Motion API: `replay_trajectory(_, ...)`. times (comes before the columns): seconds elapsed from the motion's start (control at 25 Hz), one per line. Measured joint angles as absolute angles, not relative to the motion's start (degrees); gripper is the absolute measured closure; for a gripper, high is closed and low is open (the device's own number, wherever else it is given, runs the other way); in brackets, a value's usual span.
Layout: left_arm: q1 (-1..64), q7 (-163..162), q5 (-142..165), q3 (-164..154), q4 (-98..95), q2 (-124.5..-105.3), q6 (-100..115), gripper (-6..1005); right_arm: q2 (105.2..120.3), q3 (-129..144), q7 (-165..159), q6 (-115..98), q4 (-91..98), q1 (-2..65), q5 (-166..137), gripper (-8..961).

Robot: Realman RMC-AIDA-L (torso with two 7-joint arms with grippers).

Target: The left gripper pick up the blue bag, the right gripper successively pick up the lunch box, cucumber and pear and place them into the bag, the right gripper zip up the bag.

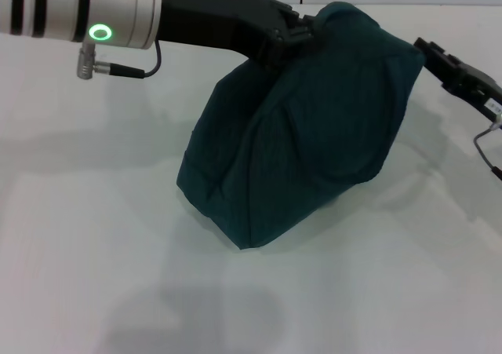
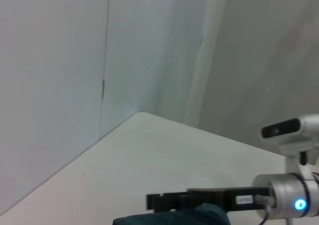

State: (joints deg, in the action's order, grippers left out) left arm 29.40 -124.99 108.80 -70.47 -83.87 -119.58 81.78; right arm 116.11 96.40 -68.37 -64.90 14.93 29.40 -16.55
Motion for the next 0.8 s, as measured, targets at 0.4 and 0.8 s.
replay_trajectory(0.4,29.13,-120.50,108.37,-70.40,-78.18,-119.62,79.28,861,115.77,96.36,-67.94,-66.87,15.33,26.14,-14.84,314)
replay_trajectory(0.8,27.27,-117.05,105.48,-70.35,-78.53,-119.40,79.63,811,115.59,96.32,-66.81,-67.97,15.19,25.54,-14.85,105)
